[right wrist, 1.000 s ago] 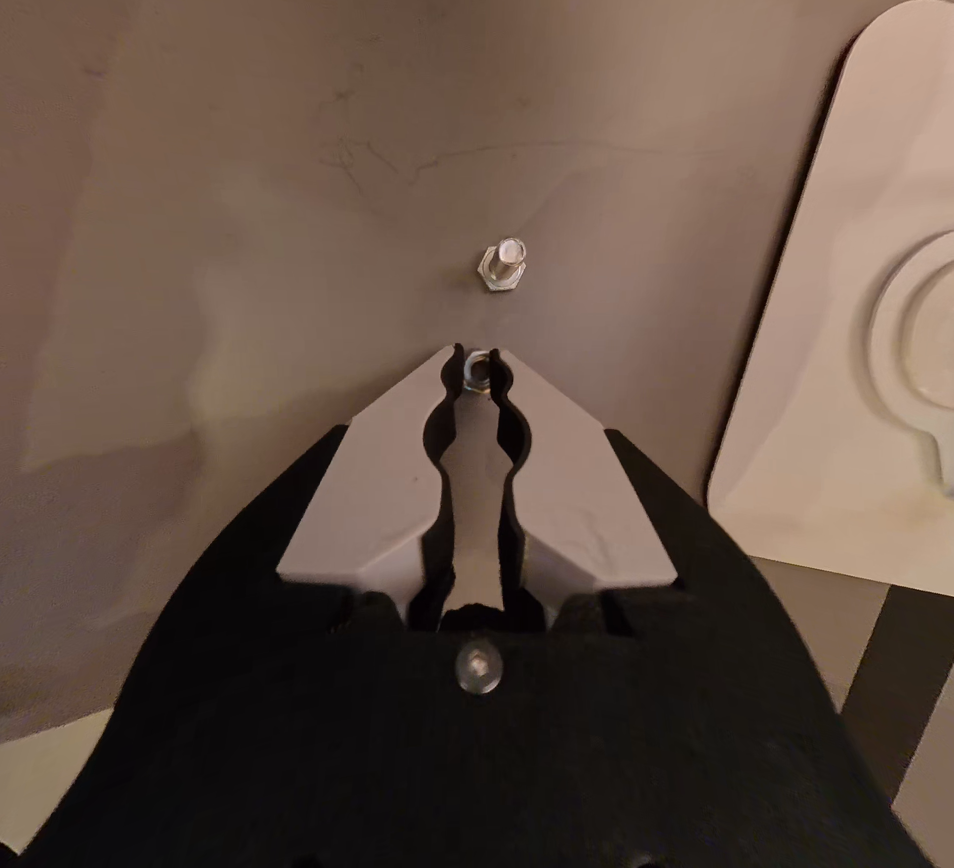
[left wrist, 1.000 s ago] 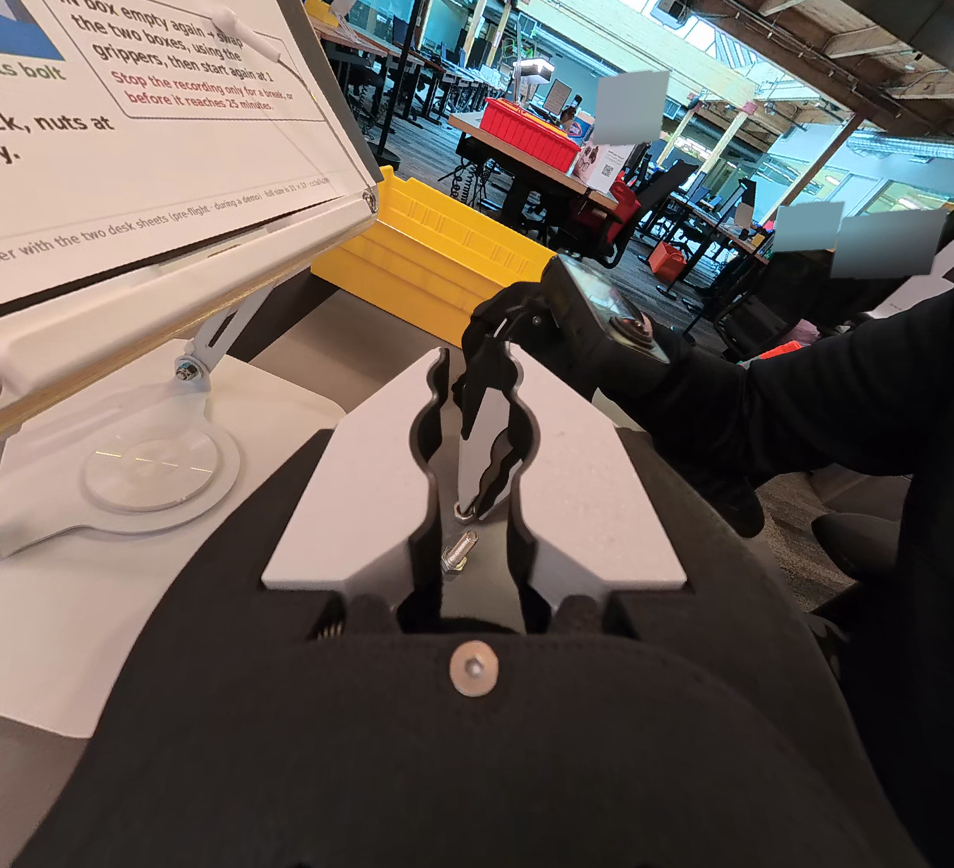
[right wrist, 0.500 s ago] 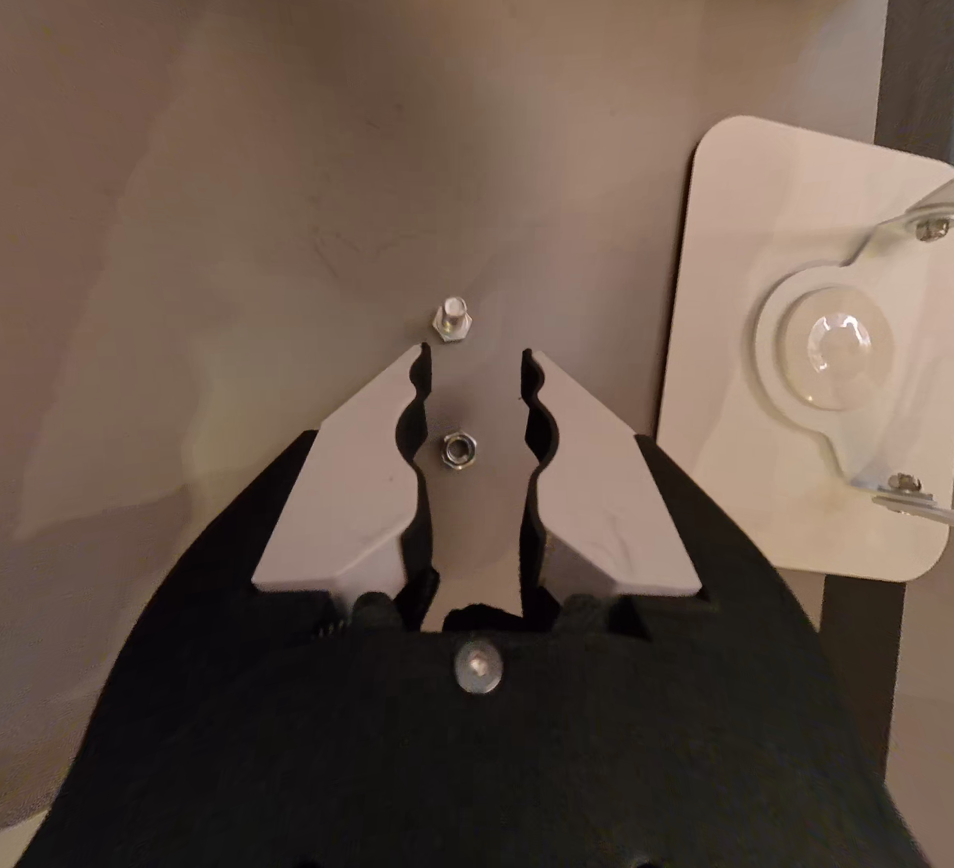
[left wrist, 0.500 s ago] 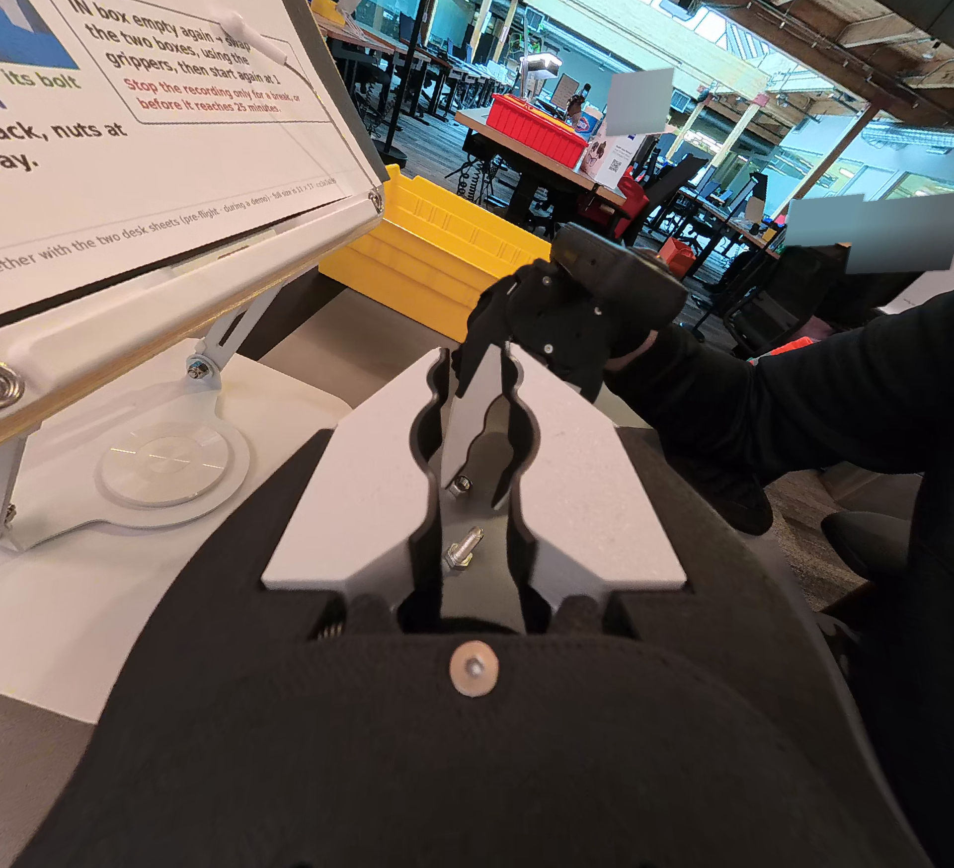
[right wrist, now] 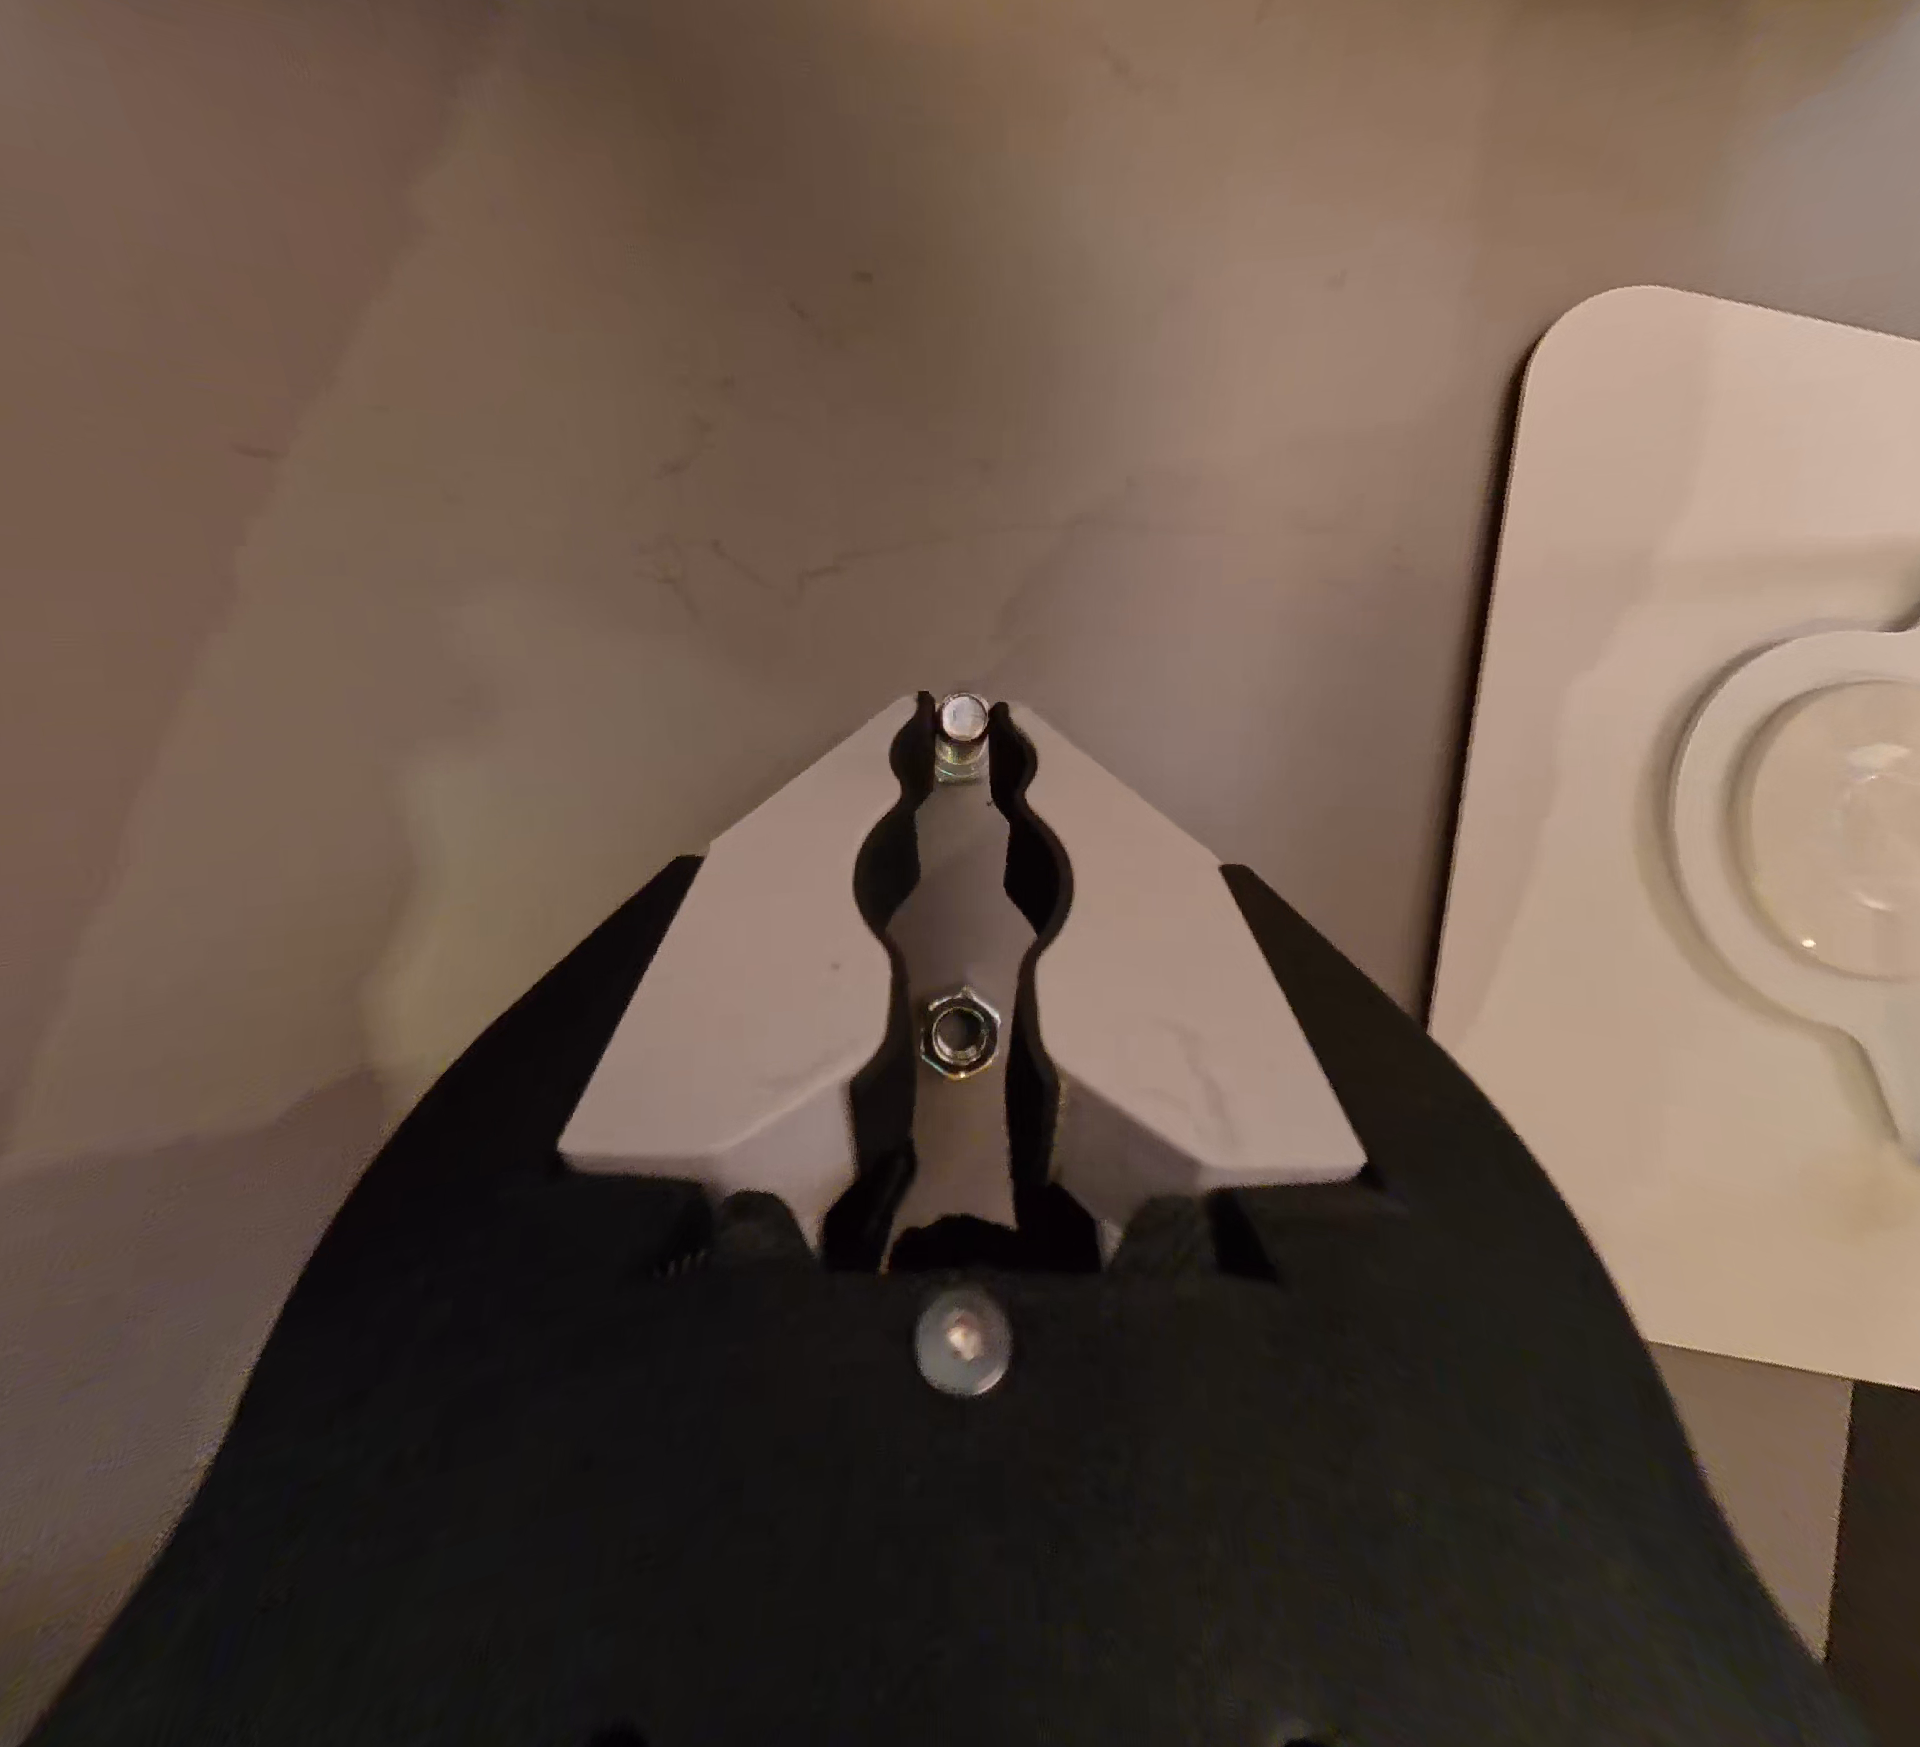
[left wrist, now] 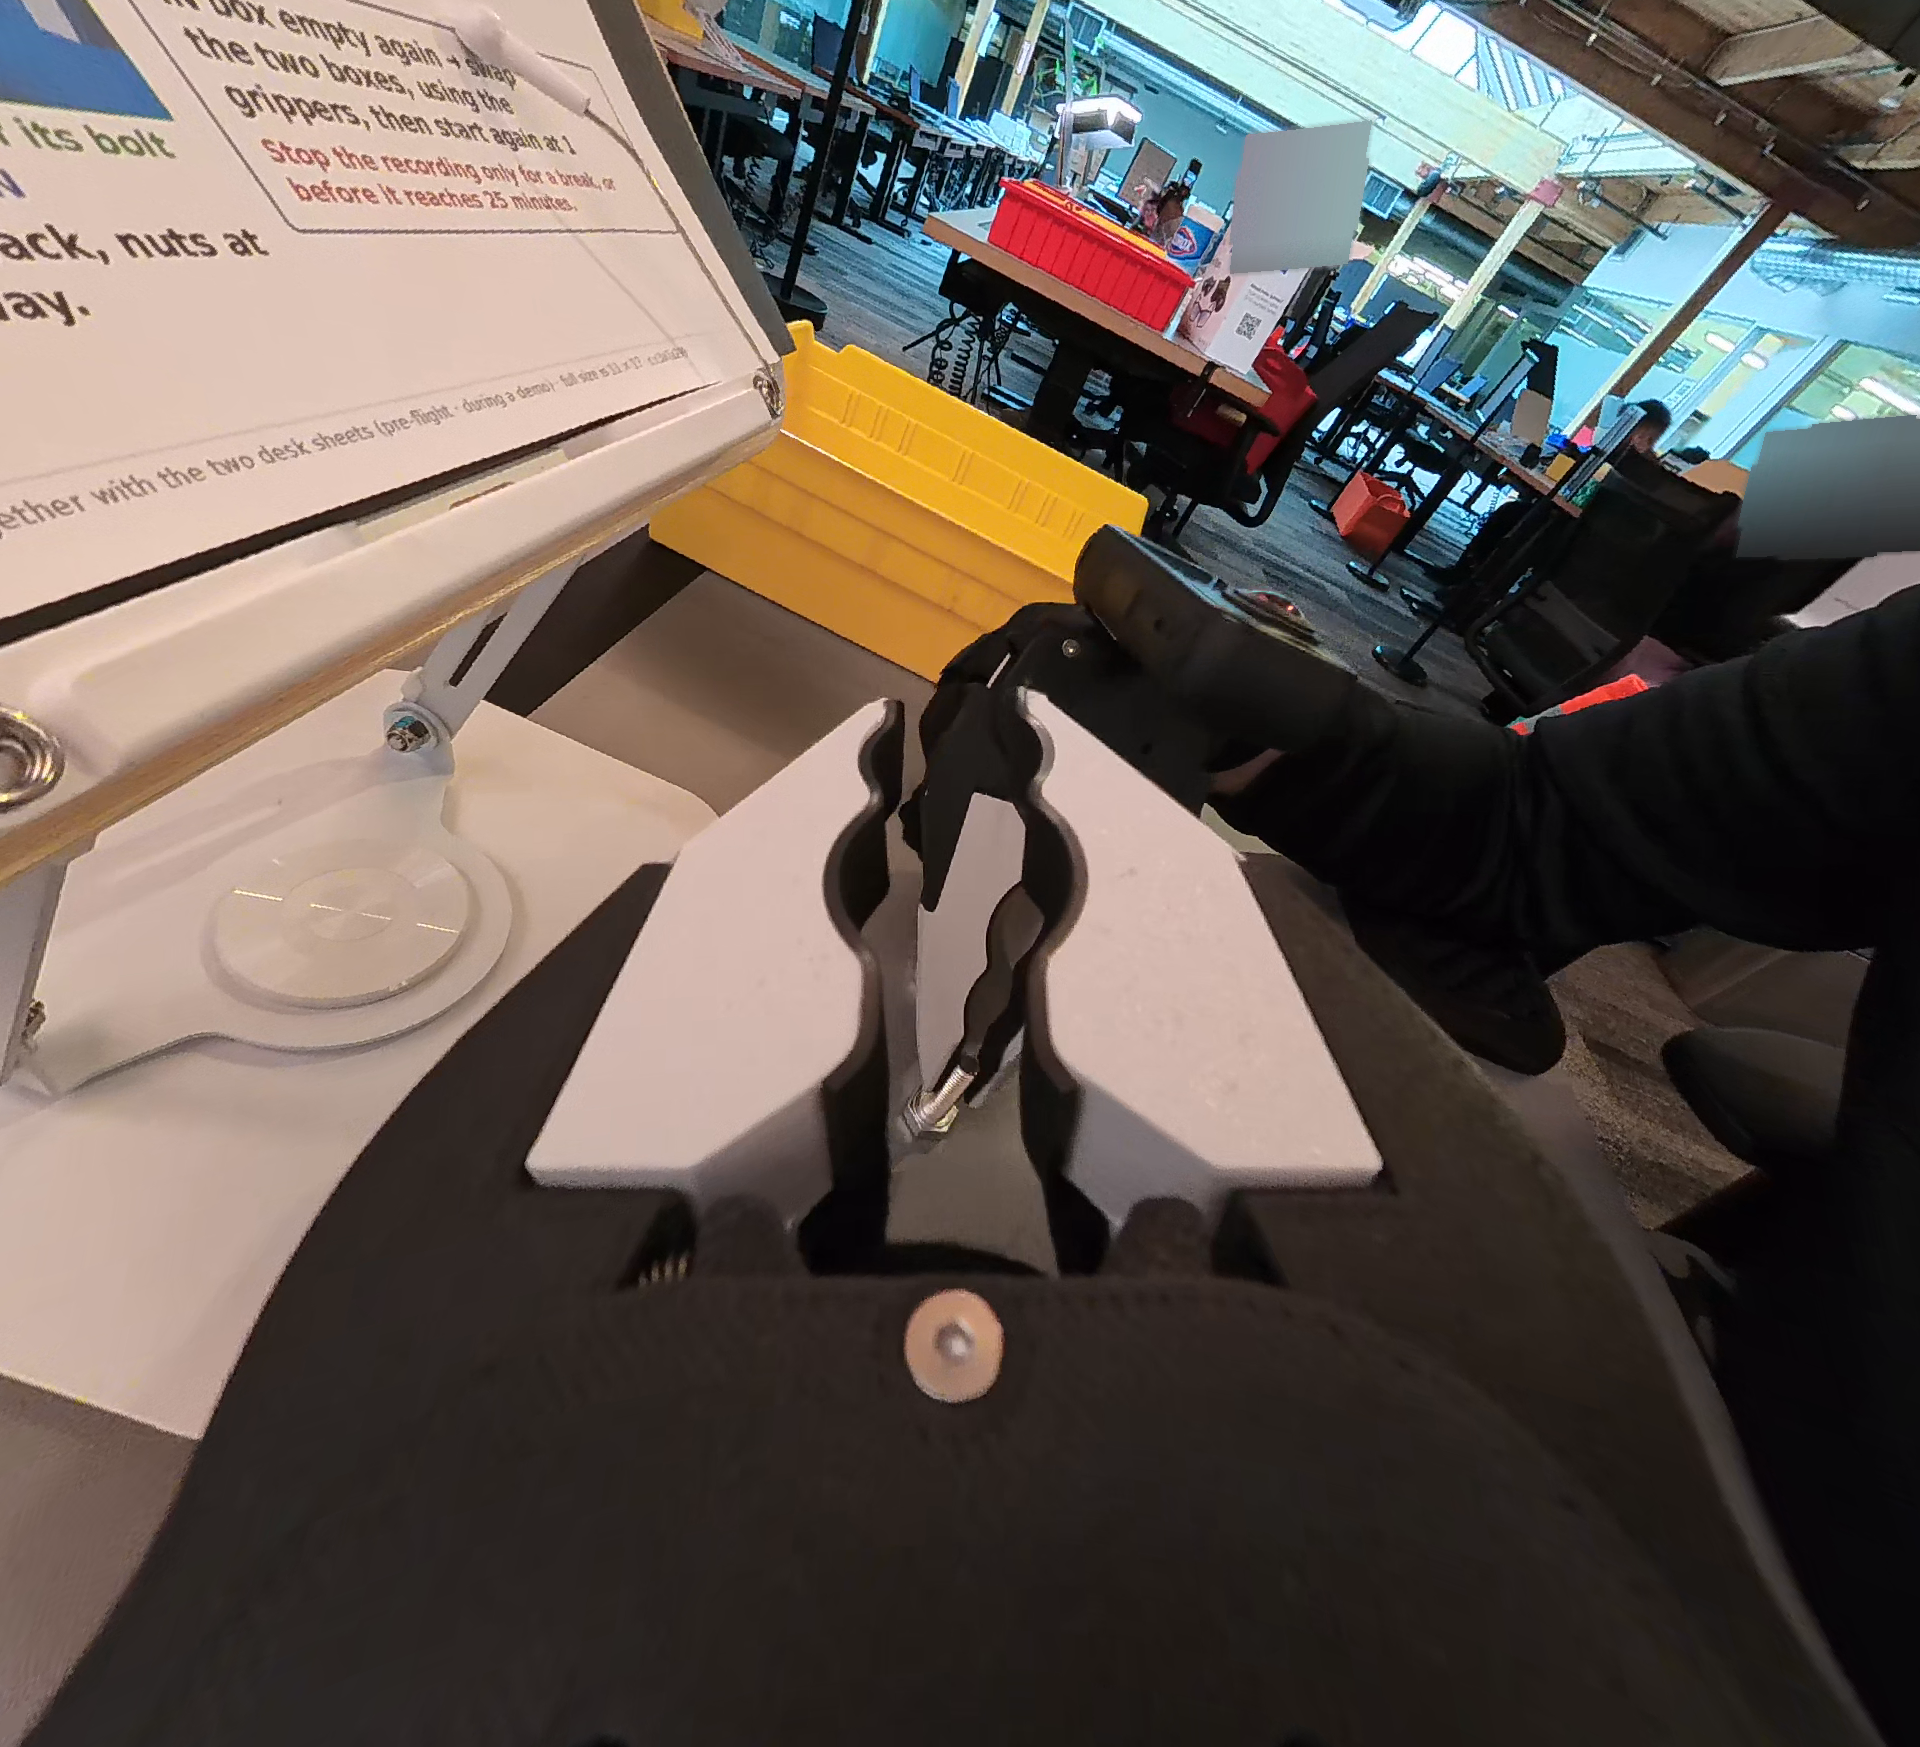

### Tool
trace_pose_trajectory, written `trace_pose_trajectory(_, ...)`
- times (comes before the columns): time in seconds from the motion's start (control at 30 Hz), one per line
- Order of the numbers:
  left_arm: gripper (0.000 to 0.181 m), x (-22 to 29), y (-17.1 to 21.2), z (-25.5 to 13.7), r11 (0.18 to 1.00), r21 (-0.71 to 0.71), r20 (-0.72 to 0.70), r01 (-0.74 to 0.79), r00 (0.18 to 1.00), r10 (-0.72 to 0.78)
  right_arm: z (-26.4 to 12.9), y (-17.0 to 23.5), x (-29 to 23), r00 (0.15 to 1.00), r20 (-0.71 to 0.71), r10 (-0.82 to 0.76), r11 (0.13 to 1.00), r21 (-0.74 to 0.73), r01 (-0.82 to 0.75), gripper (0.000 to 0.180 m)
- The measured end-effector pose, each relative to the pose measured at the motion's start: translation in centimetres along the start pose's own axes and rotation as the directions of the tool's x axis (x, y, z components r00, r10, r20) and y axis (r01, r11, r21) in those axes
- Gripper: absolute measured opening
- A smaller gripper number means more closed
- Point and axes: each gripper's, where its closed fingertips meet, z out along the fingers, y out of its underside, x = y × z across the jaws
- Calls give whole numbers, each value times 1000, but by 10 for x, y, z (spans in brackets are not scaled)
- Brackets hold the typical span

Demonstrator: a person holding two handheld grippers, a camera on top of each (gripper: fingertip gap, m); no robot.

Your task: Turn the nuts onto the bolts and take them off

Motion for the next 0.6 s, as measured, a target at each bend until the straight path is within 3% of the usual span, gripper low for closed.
trace_pose_trajectory(0.33, 23, 3, 4, 3, 999, -20, -5, -40, 999, 40, -17, -7, 4, 1000, -22, 4, 998, 58, -3, 8)
trace_pose_trajectory(0.6, 46, -3, 44, 28, 924, -246, 77, -294, 944, 321, -91, -24, 30, 982, -157, 107, 968, 242, -67, 8)
